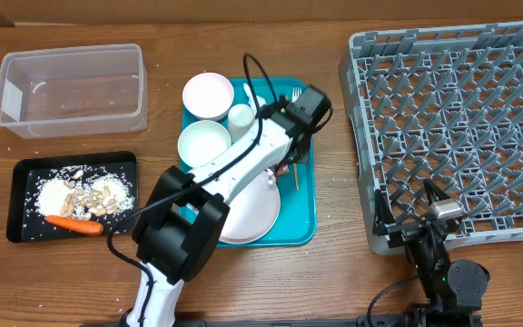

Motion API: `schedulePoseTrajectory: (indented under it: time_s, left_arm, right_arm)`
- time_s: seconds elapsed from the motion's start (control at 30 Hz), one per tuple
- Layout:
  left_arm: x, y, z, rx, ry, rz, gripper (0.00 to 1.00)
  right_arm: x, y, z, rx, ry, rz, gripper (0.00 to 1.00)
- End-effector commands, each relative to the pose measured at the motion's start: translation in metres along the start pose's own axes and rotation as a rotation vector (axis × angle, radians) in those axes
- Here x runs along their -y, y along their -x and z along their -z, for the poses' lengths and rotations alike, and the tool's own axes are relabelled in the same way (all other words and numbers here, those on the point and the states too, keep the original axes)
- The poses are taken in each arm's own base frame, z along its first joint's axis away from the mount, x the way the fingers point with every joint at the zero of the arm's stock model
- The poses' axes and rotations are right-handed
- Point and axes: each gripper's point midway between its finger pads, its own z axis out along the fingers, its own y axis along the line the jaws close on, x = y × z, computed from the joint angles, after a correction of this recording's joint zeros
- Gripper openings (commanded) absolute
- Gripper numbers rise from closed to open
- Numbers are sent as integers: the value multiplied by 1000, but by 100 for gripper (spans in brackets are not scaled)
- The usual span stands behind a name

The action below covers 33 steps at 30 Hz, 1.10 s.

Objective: Sort waste into correct bins and load items into the dishwasher rack
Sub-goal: 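Reach the left gripper to the red snack wrapper and grasp it, then carry the red wrapper left and drop it into the clear bin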

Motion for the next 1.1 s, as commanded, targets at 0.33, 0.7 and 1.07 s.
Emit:
schedulePoseTrajectory:
  time_s: [0.33, 0.7, 1.07]
  left_arm:
    - [-18, 88, 130, 200, -20, 11, 4]
    - [-276, 135, 132, 245, 171, 657, 4]
    - [-435, 99, 113, 212, 134, 1101, 85]
  right_arm:
    - [2, -2, 0, 4, -6, 1, 100]
    - [2, -2, 0, 4, -7, 1, 100]
    - [2, -2, 0, 4, -7, 1, 100]
